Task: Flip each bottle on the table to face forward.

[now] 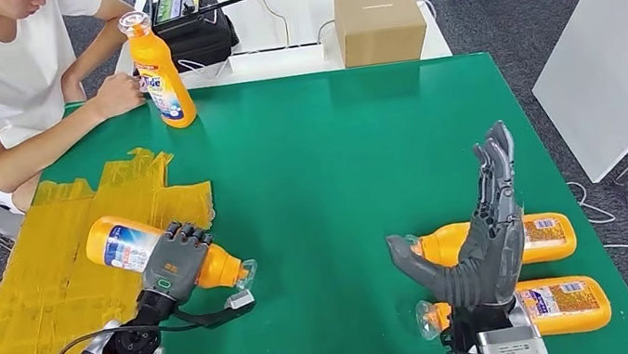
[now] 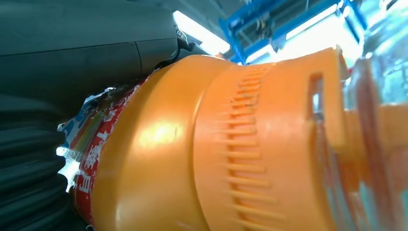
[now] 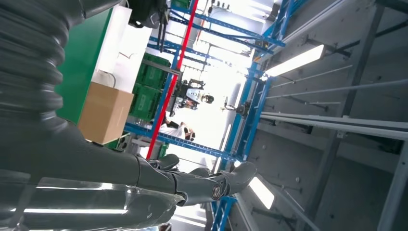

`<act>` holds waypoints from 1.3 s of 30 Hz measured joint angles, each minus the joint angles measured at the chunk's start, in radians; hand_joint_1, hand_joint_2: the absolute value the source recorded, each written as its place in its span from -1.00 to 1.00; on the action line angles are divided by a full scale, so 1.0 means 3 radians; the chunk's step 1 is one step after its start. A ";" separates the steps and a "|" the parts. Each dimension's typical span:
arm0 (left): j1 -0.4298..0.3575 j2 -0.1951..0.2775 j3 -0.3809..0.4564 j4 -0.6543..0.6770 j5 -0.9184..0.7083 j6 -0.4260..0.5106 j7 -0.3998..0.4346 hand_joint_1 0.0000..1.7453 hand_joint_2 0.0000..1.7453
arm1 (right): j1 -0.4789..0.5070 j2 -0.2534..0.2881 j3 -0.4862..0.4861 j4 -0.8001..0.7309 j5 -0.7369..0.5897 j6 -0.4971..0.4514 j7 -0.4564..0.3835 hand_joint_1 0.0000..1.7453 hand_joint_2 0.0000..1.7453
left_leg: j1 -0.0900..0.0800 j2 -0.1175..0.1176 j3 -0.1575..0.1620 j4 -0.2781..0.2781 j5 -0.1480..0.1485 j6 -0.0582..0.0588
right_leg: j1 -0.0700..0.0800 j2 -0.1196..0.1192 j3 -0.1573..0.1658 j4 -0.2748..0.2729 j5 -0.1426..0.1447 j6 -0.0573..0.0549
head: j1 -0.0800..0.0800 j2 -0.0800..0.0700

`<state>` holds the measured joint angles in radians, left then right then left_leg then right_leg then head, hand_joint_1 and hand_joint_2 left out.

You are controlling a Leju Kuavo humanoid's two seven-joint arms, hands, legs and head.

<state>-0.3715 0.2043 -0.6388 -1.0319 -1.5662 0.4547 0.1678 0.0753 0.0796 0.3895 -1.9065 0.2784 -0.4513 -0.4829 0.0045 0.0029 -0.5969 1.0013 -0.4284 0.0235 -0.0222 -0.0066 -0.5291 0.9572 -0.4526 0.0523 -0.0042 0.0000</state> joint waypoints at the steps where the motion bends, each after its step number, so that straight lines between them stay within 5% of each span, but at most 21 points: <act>1: -0.0001 -0.0010 0.0032 0.0053 -0.0001 0.0001 -0.0007 1.00 1.00 | 0.0003 0.0000 -0.0005 -0.0004 0.0002 0.0000 0.0000 -1.00 1.00 | 0.0000 0.0000 0.0000 0.0000 0.0000 0.0000 | 0.0000 0.0000 0.0000 0.0000 0.0000 0.0000 | 0.0000 0.0000; 13: -0.0026 -0.0080 0.0180 0.0274 -0.0005 0.0005 -0.0016 1.00 1.00 | 0.0020 -0.0004 -0.0010 -0.0027 0.0005 0.0000 0.0002 -1.00 1.00 | 0.0000 -0.0001 0.0002 0.0000 0.0000 0.0000 | 0.0000 -0.0001 0.0004 0.0000 0.0000 0.0000 | 0.0001 0.0000; 17: -0.0043 -0.0130 0.0285 0.0351 0.0044 -0.0033 -0.0041 -0.96 1.00 | 0.0019 -0.0004 -0.0010 -0.0027 0.0025 0.0005 0.0019 -1.00 1.00 | 0.0000 -0.0002 0.0006 0.0000 0.0000 0.0000 | 0.0000 -0.0002 0.0009 0.0000 0.0000 0.0000 | 0.0001 0.0000; 30: -0.0003 -0.0453 0.1127 0.0687 -0.0005 0.0600 0.0309 -1.00 1.00 | 0.0001 -0.0003 -0.0002 0.0005 0.0149 0.0019 0.0156 -1.00 1.00 | 0.0000 -0.0002 0.0005 0.0000 0.0000 0.0000 | 0.0000 -0.0002 0.0009 0.0000 0.0000 0.0000 | 0.0001 0.0000; 34: 0.0013 -0.0502 0.1247 0.0719 -0.0006 0.0612 0.0307 -1.00 -1.00 | -0.0005 -0.0002 0.0001 0.0032 0.0147 0.0025 0.0167 -1.00 1.00 | 0.0000 -0.0003 0.0003 0.0000 0.0000 0.0000 | 0.0000 -0.0003 0.0007 0.0000 0.0000 0.0000 | 0.0001 0.0000; 39: 0.0028 -0.0549 0.1321 0.0746 -0.0007 0.0647 0.0299 -1.00 -1.00 | -0.0006 -0.0002 0.0003 0.0054 0.0128 0.0053 0.0179 -1.00 1.00 | 0.0000 -0.0003 0.0003 0.0000 0.0000 0.0000 | 0.0000 -0.0003 0.0007 0.0000 0.0000 0.0000 | 0.0001 0.0000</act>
<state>-0.3632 0.0397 -0.2424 -0.8081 -1.5682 0.6488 0.2574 0.0735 0.0790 0.3902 -1.8903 0.3168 -0.4355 -0.4293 0.0044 0.0021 -0.5959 1.0012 -0.4283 0.0235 -0.0222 -0.0074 -0.5269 0.9572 -0.4526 0.0524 -0.0038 0.0000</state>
